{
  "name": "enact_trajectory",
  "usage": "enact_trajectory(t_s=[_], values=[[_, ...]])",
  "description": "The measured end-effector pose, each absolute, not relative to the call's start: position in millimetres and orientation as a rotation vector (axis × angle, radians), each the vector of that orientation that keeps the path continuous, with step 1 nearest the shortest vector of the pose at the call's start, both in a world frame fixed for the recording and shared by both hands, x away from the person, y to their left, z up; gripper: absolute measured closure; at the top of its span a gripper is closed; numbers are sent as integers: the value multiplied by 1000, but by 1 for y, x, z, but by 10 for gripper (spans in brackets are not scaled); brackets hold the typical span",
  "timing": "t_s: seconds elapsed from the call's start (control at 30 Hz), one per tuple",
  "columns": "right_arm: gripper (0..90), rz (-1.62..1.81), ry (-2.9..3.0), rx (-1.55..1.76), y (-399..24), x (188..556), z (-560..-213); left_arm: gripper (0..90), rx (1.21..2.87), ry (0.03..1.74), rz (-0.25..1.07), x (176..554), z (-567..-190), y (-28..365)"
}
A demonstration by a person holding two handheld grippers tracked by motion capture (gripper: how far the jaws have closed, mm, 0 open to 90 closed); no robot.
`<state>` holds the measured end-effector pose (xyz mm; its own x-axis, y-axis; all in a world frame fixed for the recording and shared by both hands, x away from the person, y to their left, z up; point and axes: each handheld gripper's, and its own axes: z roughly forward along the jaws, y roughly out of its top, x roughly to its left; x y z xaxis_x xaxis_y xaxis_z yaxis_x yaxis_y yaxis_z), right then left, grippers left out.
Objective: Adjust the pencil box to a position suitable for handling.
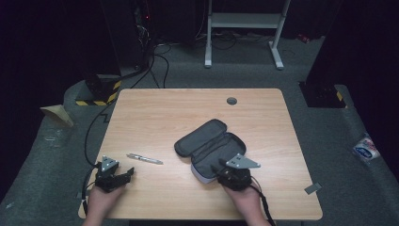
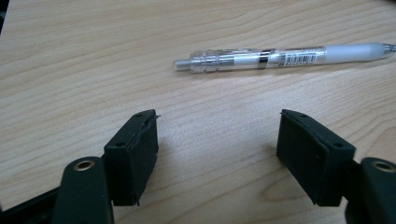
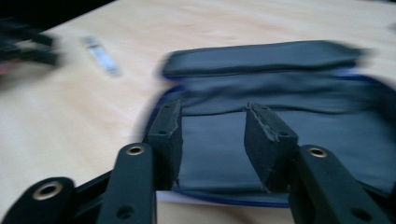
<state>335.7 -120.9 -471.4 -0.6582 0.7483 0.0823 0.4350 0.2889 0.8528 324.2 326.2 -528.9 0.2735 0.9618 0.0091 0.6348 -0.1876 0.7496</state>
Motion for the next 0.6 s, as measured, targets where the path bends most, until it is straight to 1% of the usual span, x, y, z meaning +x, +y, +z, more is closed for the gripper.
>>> enact_trajectory(t_s=[0.13,0.23,0.27,0.37,0.4,0.43,0.53,0.6], values=[[533,1249,2149,1144,-144,351,-468,327,1916,1442,643,321,-527,321],[513,1167,2095,1179,-164,368,-467,344,1928,1420,634,320,-525,312],[509,1157,2067,1209,-175,379,-466,358,1933,1407,634,319,-524,308],[507,1145,2053,1244,-183,388,-466,362,1960,1354,633,316,-521,294],[513,1125,2053,1256,-189,396,-466,366,1966,1321,632,315,-518,281],[519,1120,2054,1266,-190,399,-467,366,1966,1321,632,315,-518,281],[528,1098,2063,1270,-192,404,-468,368,1983,1263,627,314,-515,262],[536,1092,2073,1275,-193,409,-470,393,1984,1231,601,313,-514,249]])
